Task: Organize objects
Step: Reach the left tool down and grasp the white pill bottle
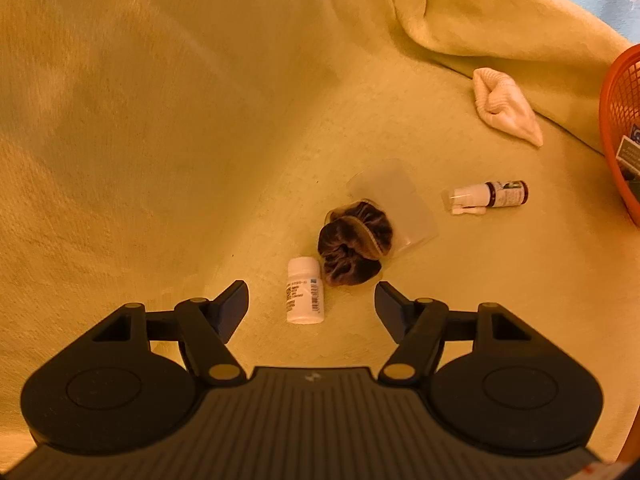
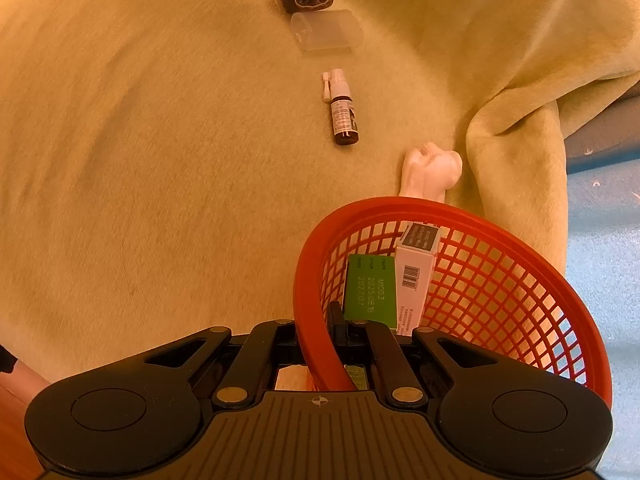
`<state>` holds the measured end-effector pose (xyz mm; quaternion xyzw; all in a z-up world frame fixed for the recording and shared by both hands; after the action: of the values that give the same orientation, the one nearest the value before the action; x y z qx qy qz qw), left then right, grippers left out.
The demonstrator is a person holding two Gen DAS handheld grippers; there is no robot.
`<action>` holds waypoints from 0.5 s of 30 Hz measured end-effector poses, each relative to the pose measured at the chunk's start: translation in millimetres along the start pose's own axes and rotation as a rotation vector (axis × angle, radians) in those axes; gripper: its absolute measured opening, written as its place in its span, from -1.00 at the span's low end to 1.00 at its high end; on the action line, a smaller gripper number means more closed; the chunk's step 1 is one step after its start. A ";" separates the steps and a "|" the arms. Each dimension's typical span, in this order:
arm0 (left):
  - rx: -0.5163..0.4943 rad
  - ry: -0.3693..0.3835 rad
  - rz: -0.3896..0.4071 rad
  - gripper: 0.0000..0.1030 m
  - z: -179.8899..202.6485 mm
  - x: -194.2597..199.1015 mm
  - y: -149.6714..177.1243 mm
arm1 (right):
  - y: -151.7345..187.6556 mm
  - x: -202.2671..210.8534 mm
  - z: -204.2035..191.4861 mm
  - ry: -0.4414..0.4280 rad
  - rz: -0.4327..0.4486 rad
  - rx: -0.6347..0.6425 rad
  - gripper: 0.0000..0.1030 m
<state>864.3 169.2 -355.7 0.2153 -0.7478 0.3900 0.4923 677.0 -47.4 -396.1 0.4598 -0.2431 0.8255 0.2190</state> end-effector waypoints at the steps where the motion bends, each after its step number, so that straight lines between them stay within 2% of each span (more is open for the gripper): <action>1: 0.001 0.001 -0.003 0.25 -0.6 -1.9 1.5 | -0.2 -0.3 0.1 0.000 0.000 0.000 -0.95; 4: -0.001 0.003 -0.009 0.13 -2.7 -7.4 5.0 | -0.9 -1.1 0.2 0.000 -0.001 0.002 -0.95; 11: 0.018 0.009 -0.022 0.12 -10.5 -23.0 10.9 | -1.2 -1.5 -0.3 0.000 -0.003 0.005 -0.95; 15: 0.016 0.023 -0.034 -0.05 -10.8 -35.8 12.9 | -2.1 -1.5 -1.1 0.001 -0.005 0.004 -0.95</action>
<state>876.4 183.3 -390.6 0.2271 -0.7352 0.3901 0.5058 678.2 -45.3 -397.5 0.4606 -0.2403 0.8256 0.2201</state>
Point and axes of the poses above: each gripper's, at about its wrist camera, not at the fingertips, and x roughly against the way its jaws point, z to its right, y to its underside, the point moved 4 cm from there along -x, roughly the way its jaws point, and after that the axes turned 14 degrees about -x, right-handed, at the moved point
